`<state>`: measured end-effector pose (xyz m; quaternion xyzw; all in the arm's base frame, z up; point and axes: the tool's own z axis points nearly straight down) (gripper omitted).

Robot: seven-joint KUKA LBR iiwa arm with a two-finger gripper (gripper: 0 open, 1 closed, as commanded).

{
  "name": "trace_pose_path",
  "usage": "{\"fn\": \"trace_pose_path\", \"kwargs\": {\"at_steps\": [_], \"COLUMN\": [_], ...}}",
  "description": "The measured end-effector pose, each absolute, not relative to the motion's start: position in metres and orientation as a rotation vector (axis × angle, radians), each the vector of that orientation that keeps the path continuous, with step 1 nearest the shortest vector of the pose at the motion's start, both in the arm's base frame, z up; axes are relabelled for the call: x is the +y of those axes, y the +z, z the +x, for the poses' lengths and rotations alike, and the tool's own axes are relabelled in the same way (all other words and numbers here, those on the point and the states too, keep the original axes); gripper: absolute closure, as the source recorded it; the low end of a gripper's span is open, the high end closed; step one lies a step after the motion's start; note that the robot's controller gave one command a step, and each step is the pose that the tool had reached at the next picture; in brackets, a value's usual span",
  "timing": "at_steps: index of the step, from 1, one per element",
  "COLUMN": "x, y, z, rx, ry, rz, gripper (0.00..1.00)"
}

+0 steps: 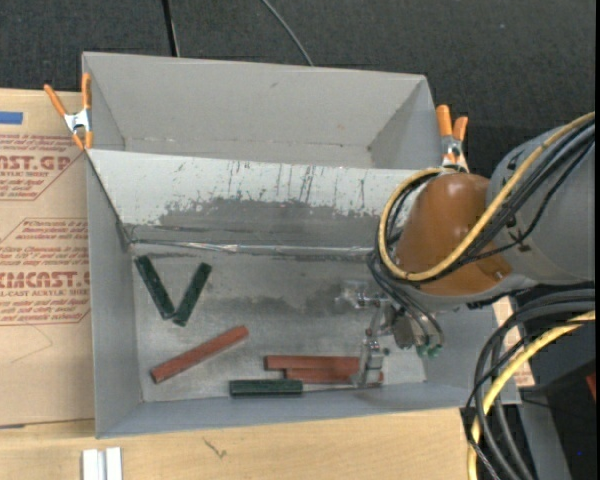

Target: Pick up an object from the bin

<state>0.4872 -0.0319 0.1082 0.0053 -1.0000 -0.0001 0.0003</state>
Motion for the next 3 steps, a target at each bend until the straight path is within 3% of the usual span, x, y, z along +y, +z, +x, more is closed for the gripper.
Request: {"fn": "trace_pose_path", "kwargs": {"at_steps": [1,2,3], "x": [-0.050,-0.011,-0.011], "y": [0.099,0.072,0.070], "z": [0.484,0.496,0.496], "rx": [-3.131,-3.120,-3.119], "ry": [-0.001,-0.002,0.000], "rz": [0.253,-0.389,-0.393], "gripper": [0.00,1.00,0.00]}}
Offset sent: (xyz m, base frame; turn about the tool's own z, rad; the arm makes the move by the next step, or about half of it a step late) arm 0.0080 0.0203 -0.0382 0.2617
